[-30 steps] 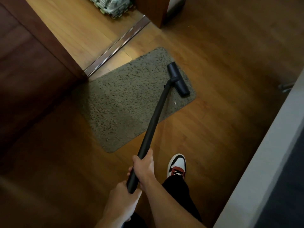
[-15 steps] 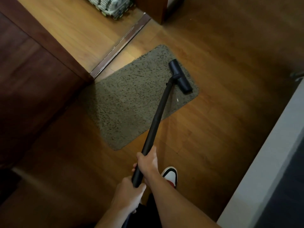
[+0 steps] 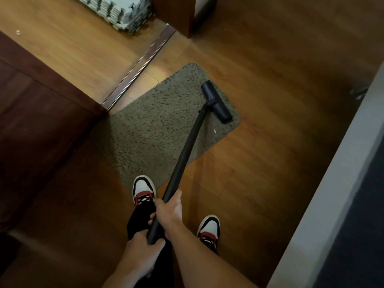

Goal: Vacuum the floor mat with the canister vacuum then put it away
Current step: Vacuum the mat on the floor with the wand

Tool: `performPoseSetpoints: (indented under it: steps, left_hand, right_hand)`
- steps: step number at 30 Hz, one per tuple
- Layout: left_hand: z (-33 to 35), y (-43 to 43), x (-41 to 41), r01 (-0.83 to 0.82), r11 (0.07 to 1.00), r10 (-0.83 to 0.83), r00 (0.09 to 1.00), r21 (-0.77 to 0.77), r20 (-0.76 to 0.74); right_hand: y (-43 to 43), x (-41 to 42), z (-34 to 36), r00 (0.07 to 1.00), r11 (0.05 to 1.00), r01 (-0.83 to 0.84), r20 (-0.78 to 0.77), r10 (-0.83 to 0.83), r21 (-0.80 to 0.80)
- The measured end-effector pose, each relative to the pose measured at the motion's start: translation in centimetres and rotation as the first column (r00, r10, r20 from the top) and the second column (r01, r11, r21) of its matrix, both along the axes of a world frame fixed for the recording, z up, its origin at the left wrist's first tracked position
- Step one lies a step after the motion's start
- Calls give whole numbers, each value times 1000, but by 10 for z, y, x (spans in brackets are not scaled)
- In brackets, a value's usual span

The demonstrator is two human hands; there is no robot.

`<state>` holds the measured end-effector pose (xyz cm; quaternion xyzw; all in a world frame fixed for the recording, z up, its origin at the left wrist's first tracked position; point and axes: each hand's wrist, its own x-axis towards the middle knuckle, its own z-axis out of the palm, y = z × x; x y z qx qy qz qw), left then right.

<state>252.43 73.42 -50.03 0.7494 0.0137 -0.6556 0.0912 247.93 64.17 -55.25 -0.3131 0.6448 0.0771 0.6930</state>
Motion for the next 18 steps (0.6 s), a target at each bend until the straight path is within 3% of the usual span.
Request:
performPoseSetpoints:
  steps: [18]
  left_hand:
    - [25, 56, 43, 119, 990, -120, 993, 81, 15]
  right_hand:
    - [69, 32, 20, 999, 995, 37, -5, -37, 88]
